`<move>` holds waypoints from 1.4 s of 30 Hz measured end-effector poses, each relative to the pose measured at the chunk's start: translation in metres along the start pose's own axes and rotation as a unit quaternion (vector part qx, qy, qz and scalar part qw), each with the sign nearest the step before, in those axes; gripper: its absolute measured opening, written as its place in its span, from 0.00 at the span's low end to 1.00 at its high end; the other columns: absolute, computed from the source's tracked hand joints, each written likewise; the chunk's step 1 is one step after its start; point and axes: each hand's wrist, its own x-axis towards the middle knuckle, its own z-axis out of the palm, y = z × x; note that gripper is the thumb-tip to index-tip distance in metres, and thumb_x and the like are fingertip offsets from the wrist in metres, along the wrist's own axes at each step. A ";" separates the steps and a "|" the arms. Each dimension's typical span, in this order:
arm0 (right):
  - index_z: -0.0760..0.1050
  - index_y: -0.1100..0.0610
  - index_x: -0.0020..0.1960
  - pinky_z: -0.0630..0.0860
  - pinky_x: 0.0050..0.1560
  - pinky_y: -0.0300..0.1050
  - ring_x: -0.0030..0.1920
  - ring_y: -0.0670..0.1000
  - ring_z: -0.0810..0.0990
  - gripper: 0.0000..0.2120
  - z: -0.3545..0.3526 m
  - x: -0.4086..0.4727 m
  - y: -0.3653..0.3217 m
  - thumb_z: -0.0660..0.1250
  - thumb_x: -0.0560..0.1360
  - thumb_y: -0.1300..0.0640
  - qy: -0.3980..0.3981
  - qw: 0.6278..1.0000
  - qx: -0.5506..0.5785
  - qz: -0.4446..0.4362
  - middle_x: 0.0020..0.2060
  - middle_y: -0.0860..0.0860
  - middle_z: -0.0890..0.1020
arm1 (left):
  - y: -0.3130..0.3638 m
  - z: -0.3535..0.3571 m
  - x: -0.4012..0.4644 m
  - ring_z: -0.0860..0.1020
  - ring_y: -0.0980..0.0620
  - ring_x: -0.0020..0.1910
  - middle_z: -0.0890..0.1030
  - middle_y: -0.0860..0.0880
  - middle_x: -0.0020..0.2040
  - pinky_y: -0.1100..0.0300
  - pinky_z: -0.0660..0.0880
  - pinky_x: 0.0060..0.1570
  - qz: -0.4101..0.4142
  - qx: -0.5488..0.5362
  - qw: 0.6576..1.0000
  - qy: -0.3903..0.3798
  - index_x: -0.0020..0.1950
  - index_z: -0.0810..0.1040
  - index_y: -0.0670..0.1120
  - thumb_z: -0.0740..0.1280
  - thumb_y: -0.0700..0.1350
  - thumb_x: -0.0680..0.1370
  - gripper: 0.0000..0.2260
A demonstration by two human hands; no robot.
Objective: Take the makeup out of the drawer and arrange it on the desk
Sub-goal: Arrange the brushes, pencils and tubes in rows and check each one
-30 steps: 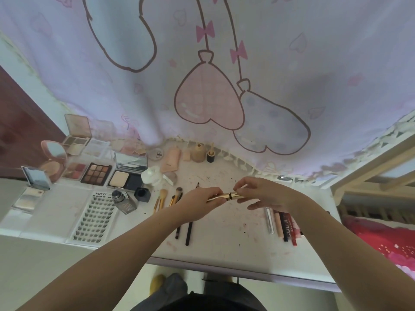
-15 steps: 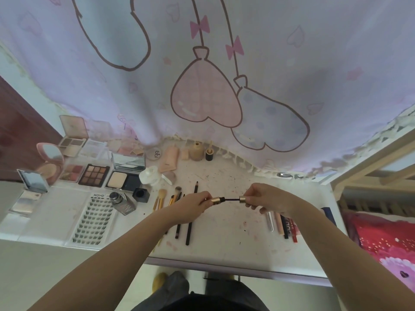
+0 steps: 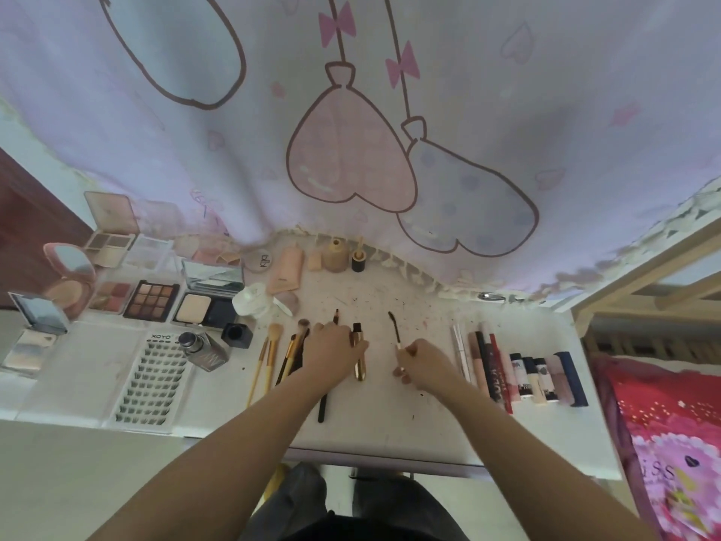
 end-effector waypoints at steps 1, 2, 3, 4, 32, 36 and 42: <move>0.69 0.57 0.51 0.72 0.41 0.43 0.43 0.50 0.77 0.12 0.011 0.000 0.001 0.56 0.80 0.48 0.009 0.999 -0.046 -0.008 0.45 0.51 0.81 | 0.000 0.005 0.002 0.71 0.46 0.55 0.75 0.46 0.52 0.54 0.70 0.52 -0.003 0.033 0.999 0.016 0.52 0.77 0.45 0.58 0.58 0.78 0.18; 0.69 0.57 0.50 0.70 0.41 0.43 0.43 0.51 0.76 0.13 0.021 -0.001 0.001 0.55 0.80 0.48 0.020 0.996 -0.085 -0.017 0.45 0.52 0.79 | -0.001 0.009 0.004 0.70 0.46 0.57 0.75 0.45 0.54 0.53 0.69 0.55 -0.002 0.061 0.998 0.031 0.54 0.78 0.45 0.57 0.58 0.78 0.19; 0.69 0.57 0.50 0.69 0.42 0.44 0.44 0.52 0.75 0.14 0.030 -0.002 0.001 0.54 0.80 0.47 0.032 0.992 -0.118 -0.026 0.46 0.53 0.78 | -0.002 0.012 0.005 0.70 0.45 0.58 0.75 0.45 0.56 0.52 0.67 0.57 0.001 0.085 0.996 0.042 0.55 0.78 0.45 0.57 0.59 0.78 0.20; 0.70 0.57 0.50 0.69 0.42 0.44 0.45 0.53 0.76 0.15 0.038 -0.002 0.001 0.53 0.80 0.46 0.045 0.988 -0.143 -0.033 0.47 0.54 0.78 | -0.003 0.014 0.006 0.69 0.45 0.58 0.75 0.45 0.57 0.51 0.66 0.58 0.004 0.105 0.993 0.047 0.55 0.78 0.45 0.57 0.60 0.78 0.21; 0.76 0.61 0.51 0.70 0.41 0.42 0.48 0.56 0.78 0.11 -0.075 0.059 0.020 0.61 0.77 0.54 0.087 0.954 -0.285 -0.006 0.47 0.55 0.79 | 0.136 0.070 0.008 0.71 0.44 0.59 0.75 0.44 0.59 0.52 0.67 0.55 0.103 0.053 0.993 -0.038 0.65 0.68 0.43 0.53 0.51 0.81 0.17; 0.71 0.61 0.36 0.65 0.30 0.40 0.33 0.51 0.72 0.12 -0.079 0.060 0.011 0.60 0.76 0.57 0.066 0.970 -0.233 -0.037 0.30 0.51 0.72 | 0.133 0.062 0.010 0.74 0.46 0.57 0.77 0.46 0.55 0.53 0.67 0.55 0.072 0.006 0.997 -0.041 0.59 0.72 0.44 0.56 0.56 0.80 0.17; 0.73 0.61 0.38 0.63 0.21 0.35 0.20 0.46 0.70 0.12 -0.097 0.031 0.005 0.57 0.76 0.57 -0.012 0.999 0.049 -0.020 0.25 0.51 0.78 | 0.096 0.026 -0.003 0.75 0.46 0.46 0.76 0.46 0.46 0.55 0.69 0.42 0.121 -0.098 0.988 -0.013 0.48 0.73 0.43 0.58 0.51 0.80 0.12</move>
